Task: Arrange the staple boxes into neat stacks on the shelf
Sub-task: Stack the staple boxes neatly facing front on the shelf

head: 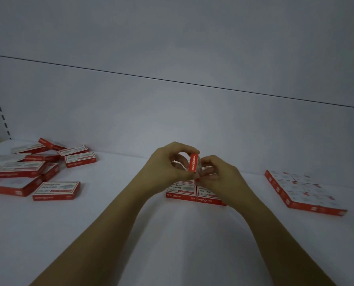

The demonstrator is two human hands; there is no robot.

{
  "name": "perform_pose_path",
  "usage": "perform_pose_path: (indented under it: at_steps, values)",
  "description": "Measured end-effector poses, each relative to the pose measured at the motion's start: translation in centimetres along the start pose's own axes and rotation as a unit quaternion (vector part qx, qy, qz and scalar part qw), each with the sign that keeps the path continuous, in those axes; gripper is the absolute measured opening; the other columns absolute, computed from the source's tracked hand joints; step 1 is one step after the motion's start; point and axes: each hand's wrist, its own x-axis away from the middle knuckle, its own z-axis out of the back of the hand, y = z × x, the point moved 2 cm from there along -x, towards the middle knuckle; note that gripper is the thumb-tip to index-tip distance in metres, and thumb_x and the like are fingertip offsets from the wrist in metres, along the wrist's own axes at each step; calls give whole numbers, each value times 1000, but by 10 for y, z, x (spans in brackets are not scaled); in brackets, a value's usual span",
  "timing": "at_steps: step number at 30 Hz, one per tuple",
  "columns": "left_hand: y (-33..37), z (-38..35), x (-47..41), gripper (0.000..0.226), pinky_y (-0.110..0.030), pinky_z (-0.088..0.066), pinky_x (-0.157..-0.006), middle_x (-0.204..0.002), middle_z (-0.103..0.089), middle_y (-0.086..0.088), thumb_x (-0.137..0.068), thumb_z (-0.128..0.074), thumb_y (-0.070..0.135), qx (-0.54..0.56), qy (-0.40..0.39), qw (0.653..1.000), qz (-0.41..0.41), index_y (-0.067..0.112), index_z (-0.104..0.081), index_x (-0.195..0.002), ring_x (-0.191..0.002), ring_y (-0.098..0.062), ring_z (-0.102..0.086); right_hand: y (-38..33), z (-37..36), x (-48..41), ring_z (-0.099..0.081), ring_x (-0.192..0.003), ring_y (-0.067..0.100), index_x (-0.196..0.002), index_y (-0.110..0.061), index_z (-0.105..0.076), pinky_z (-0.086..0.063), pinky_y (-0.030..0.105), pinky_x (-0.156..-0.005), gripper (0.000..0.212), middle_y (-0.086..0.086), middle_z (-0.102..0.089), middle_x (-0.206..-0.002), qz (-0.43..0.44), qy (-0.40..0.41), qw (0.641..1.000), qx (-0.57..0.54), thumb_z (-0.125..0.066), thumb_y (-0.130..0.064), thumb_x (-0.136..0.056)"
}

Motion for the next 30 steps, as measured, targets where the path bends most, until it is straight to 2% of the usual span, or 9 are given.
perform_pose_path:
  at_steps: [3,6,11,14,18,21,25,30]
  values:
    - [-3,2,0,41,-12,-54,-69,-96,-63,14,-71,-78,6,-35,24,999,-5,31,-61,-99,-79,-4,-63,-1,3,0,-61,-77,2,-111,-24,-52,-42,7,-56,35,-7,-62,-97,4,35,999,-12,-71,-18,-81]
    - [-10,4,-1,37,-12,-54,-71,-101,-62,13,-75,-76,10,-77,68,995,-6,29,-57,-101,-85,-7,-61,-6,6,0,-58,-78,1,-102,-26,-47,-45,7,-58,35,-5,-57,-104,44,108,993,-3,-72,-14,-80]
    - [-17,3,-1,31,3,-42,-72,-100,-54,16,-81,-70,8,-155,135,977,-54,20,-56,-106,-83,7,-55,-16,2,4,-51,-76,-6,-97,-28,-42,-41,-2,-61,37,-11,-42,-102,140,170,972,81,-73,-16,-79]
    - [-19,2,0,31,6,-39,-73,-100,-51,16,-82,-69,7,-188,155,967,-76,15,-57,-109,-81,9,-53,-16,1,6,-49,-76,-6,-97,-23,-46,-39,-5,-65,34,-9,-41,-102,167,175,966,89,-72,-11,-79]
    - [-20,1,0,32,6,-40,-73,-101,-51,15,-81,-70,9,-205,161,962,-84,14,-57,-110,-82,3,-53,-15,3,6,-48,-74,-5,-97,-22,-46,-39,-3,-62,33,-9,-41,-101,171,173,965,100,-72,-12,-80]
    - [-20,2,-1,35,3,-42,-75,-105,-54,13,-79,-72,9,-190,150,967,-78,14,-58,-111,-82,4,-55,-13,4,4,-50,-75,-5,-106,-16,-53,-38,-2,-62,31,-11,-42,-103,157,162,969,103,-71,-17,-81]
    - [-23,5,-1,45,0,-46,-74,-118,-57,10,-76,-74,6,-144,124,981,-31,17,-60,-118,-86,-2,-60,-8,7,0,-54,-84,3,-117,-17,-55,-38,1,-68,38,-6,-53,-114,135,133,978,91,-70,-20,-82]
    - [-26,6,-1,48,2,-45,-68,-106,-60,15,-77,-73,5,-125,106,986,13,22,-61,-120,-85,1,-60,-3,6,-3,-53,-90,3,-122,-18,-54,-37,1,-68,41,-3,-55,-124,112,117,982,93,-68,-22,-83]
